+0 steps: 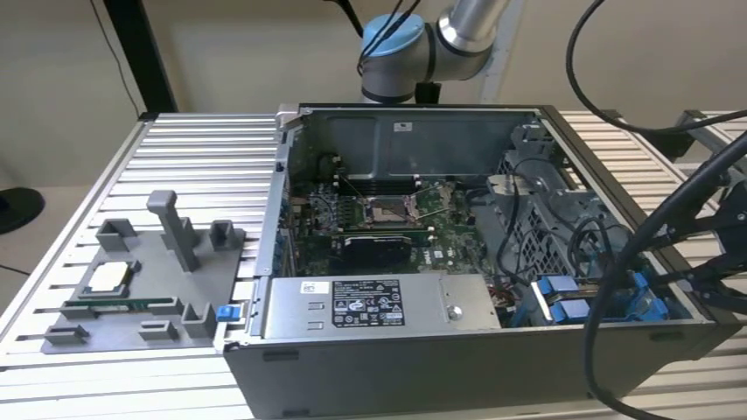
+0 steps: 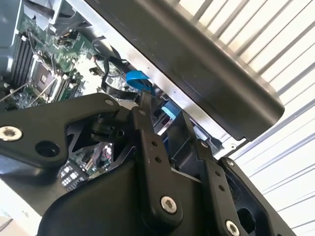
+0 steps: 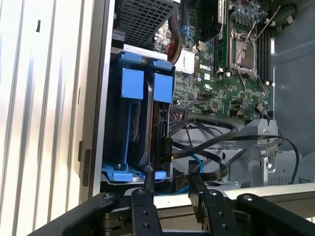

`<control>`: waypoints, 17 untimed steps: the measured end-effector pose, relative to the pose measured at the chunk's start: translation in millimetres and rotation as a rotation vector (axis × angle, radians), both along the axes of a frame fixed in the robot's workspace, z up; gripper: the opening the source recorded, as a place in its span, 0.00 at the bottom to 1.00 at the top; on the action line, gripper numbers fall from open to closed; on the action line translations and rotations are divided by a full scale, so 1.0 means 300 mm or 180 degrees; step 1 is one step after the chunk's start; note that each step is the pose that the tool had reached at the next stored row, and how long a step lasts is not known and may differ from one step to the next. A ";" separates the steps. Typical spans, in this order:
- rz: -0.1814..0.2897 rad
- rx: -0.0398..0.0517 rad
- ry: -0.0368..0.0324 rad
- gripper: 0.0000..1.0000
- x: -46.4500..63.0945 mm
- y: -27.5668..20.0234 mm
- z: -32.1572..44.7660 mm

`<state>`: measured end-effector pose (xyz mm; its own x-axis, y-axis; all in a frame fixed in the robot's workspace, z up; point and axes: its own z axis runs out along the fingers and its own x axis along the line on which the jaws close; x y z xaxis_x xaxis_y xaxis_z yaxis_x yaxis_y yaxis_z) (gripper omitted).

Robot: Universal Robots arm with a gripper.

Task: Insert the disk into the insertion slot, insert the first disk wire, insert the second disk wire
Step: 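Insert the second disk wire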

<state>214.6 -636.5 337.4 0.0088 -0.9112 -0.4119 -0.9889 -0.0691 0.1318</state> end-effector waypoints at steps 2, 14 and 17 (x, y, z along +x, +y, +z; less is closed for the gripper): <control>-0.0037 0.0001 0.0000 1.00 0.000 0.001 -0.001; -0.0077 0.0014 0.0000 1.00 0.000 0.006 -0.001; -0.0122 0.0016 0.0000 1.00 -0.002 0.005 -0.002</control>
